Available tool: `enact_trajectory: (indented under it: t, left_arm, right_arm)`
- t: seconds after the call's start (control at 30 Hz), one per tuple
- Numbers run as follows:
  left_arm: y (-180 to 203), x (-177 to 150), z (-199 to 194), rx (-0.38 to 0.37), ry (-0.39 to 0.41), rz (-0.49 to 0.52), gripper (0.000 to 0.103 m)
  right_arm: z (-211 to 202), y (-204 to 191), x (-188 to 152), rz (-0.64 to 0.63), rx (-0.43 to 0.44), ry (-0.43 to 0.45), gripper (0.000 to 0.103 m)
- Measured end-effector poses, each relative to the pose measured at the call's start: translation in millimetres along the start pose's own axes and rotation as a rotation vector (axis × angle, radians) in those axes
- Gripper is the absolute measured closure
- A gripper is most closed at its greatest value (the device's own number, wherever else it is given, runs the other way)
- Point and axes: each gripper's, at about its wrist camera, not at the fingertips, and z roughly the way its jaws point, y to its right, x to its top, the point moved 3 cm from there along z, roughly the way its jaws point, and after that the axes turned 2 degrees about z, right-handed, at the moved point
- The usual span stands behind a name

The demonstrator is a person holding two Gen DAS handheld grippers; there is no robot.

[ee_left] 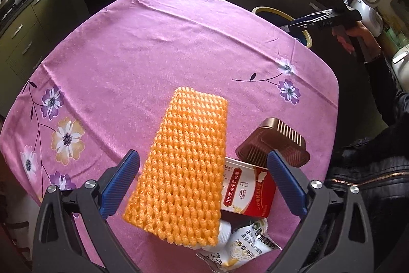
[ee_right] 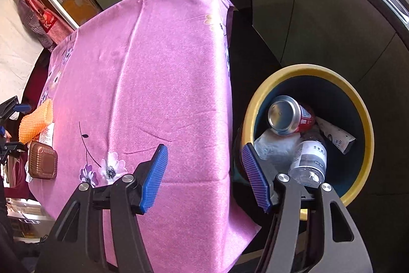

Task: Collect trash
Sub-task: 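Grasp the orange foam net sleeve with the left gripper, then carry the orange foam sleeve over the bin and open the left gripper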

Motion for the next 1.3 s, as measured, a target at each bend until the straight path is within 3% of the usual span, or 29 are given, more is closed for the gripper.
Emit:
enact_trajectory:
  t: [0.1, 0.17, 0.23, 0.33, 0.47, 0.53, 0.6, 0.97, 1.3]
  left_arm:
    - [-4, -1, 6, -0.019, -0.011, 0.007, 0.008]
    - [-4, -1, 9, -0.03, -0.014, 0.015, 0.016]
    - [-2, -1, 10, -0.033, -0.025, 0.025, 0.037]
    - [-2, -4, 15, 0.003, -0.047, 0.027, 0.044]
    - [-5, 0, 5, 0.094, 0.022, 0.012, 0.058]
    - [-6, 3, -2, 0.119, 0.055, -0.001, 0.08]
    - [-6, 5, -10, 0.159, 0.086, -0.005, 0.09]
    - [29, 20, -44, 0.243, 0.149, 0.009, 0.091]
    - [98, 77, -52, 0.215, 0.152, 0.063, 0.091]
  right_arm:
    - [5, -7, 2, -0.011, 0.0, -0.012, 0.042]
    - [6, -11, 3, -0.017, 0.003, -0.016, 0.042]
    - [7, -14, 4, -0.021, 0.006, -0.017, 0.042]
    - [9, -19, 5, -0.027, 0.011, -0.021, 0.042]
    - [10, -24, 6, -0.036, 0.016, -0.021, 0.042]
    - [9, -25, 6, -0.04, 0.02, -0.021, 0.042]
    - [8, -27, 5, -0.043, 0.021, -0.019, 0.042]
    - [-9, -20, -8, -0.021, 0.061, 0.024, 0.042]
    - [-36, 18, -32, 0.059, 0.058, 0.099, 0.042]
